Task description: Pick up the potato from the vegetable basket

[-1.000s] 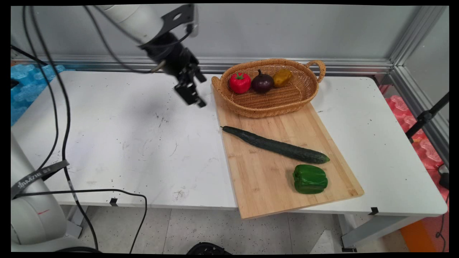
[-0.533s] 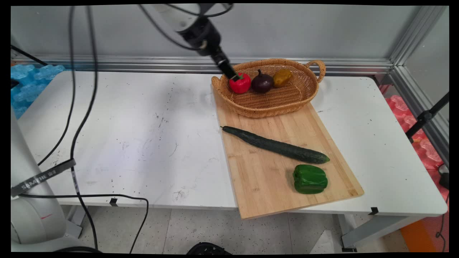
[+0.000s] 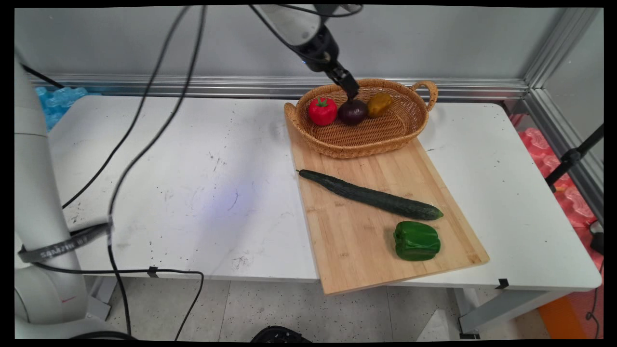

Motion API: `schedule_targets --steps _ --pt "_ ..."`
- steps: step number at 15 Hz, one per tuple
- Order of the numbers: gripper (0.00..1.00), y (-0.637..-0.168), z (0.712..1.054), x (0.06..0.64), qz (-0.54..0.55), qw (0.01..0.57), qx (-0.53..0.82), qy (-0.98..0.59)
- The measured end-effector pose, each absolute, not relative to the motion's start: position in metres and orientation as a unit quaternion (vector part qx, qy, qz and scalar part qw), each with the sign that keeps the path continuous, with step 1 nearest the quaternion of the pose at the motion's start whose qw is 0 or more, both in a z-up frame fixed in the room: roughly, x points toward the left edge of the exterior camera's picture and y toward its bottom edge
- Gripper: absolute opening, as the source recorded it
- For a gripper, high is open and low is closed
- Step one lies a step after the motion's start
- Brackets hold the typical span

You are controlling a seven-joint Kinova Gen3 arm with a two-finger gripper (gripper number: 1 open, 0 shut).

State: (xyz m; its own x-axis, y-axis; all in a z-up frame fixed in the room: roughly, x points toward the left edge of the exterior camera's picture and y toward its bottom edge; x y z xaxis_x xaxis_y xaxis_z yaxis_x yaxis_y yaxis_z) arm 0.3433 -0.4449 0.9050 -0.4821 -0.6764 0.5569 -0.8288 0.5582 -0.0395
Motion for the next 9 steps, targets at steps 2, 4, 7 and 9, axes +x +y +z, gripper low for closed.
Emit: schedule_targets --steps 2,4,7,9 --pt "1.00 -0.463 0.890 0.327 0.154 0.247 0.452 -0.843" --pt "1.00 -0.480 0.875 0.313 0.155 0.244 0.454 -0.843" --pt "1.00 -0.505 0.852 0.292 0.158 0.238 0.455 -0.844" --pt "1.00 -0.521 0.838 0.280 0.160 0.235 0.455 -0.844"
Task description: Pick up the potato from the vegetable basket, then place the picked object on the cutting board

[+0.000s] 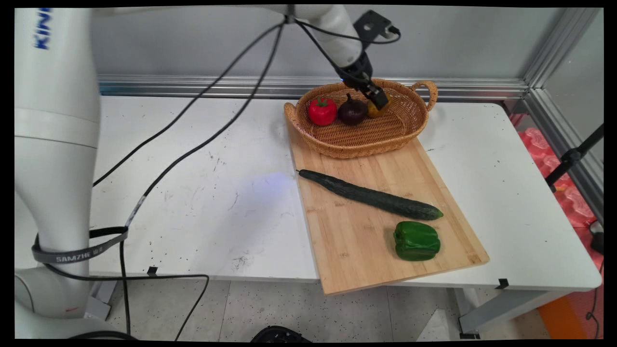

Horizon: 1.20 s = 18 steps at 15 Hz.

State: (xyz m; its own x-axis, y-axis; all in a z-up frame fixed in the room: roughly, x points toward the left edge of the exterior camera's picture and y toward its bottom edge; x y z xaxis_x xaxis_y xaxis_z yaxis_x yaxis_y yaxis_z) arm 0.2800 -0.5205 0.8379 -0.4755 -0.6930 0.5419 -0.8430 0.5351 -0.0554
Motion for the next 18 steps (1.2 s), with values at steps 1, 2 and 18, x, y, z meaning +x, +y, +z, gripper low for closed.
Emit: schedule_targets --steps 1,2,18 --pt "1.00 -0.527 0.832 0.274 0.160 0.234 0.455 -0.844" --pt "1.00 -0.536 0.824 0.268 0.160 0.232 0.454 -0.845" --pt "0.00 -0.579 0.785 0.239 0.161 0.215 0.442 -0.856"
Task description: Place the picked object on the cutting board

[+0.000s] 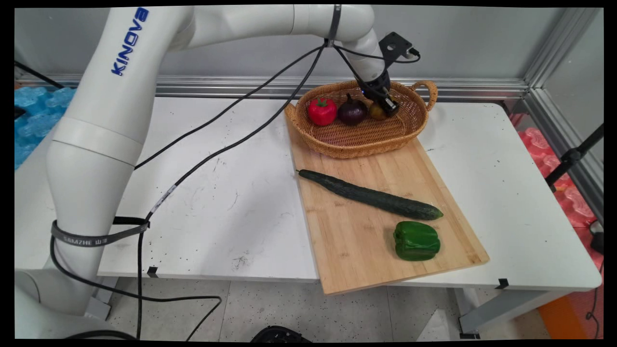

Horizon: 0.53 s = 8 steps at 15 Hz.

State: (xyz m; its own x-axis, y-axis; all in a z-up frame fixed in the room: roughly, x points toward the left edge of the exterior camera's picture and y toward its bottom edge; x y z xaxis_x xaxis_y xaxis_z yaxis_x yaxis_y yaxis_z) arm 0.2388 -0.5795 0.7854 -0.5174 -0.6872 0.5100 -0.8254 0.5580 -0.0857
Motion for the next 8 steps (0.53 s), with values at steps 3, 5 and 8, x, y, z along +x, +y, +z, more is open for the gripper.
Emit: schedule_targets --steps 3,5,8 --pt "0.00 -0.573 0.798 0.243 0.164 0.216 0.425 -0.864" --pt "0.00 -0.567 0.812 0.248 0.168 0.219 0.413 -0.868" --pt "0.00 -0.554 0.836 0.253 0.174 0.226 0.395 -0.873"
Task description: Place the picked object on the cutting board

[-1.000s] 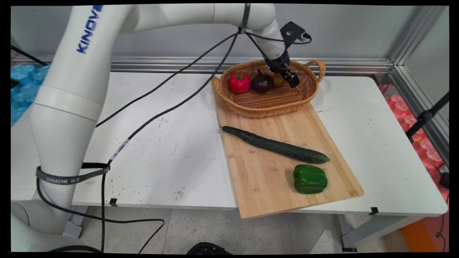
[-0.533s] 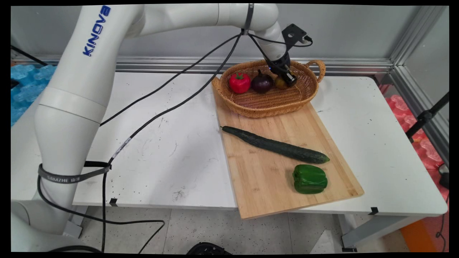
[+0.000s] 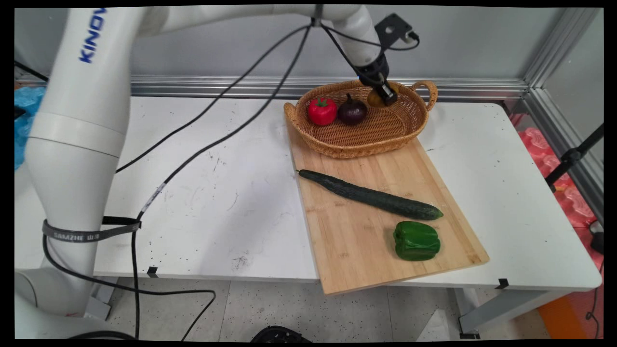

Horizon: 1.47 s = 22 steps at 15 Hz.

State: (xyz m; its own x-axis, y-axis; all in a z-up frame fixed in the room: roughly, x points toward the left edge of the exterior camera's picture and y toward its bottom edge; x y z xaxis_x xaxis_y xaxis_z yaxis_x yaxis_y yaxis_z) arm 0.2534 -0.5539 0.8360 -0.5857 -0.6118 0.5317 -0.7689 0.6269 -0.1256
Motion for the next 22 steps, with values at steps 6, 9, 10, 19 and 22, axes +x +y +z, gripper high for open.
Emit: schedule_targets --steps 6,9,10,19,22 --pt "0.00 -0.498 0.894 0.270 0.168 0.235 0.327 -0.900" --pt "0.00 -0.463 0.916 0.282 0.152 0.236 0.279 -0.918" --pt "0.00 -0.451 0.922 0.286 0.145 0.237 0.264 -0.924" --pt "0.00 -0.351 0.950 0.323 0.068 0.245 0.143 -0.957" --pt "0.00 -0.326 0.946 0.332 0.043 0.249 0.114 -0.961"
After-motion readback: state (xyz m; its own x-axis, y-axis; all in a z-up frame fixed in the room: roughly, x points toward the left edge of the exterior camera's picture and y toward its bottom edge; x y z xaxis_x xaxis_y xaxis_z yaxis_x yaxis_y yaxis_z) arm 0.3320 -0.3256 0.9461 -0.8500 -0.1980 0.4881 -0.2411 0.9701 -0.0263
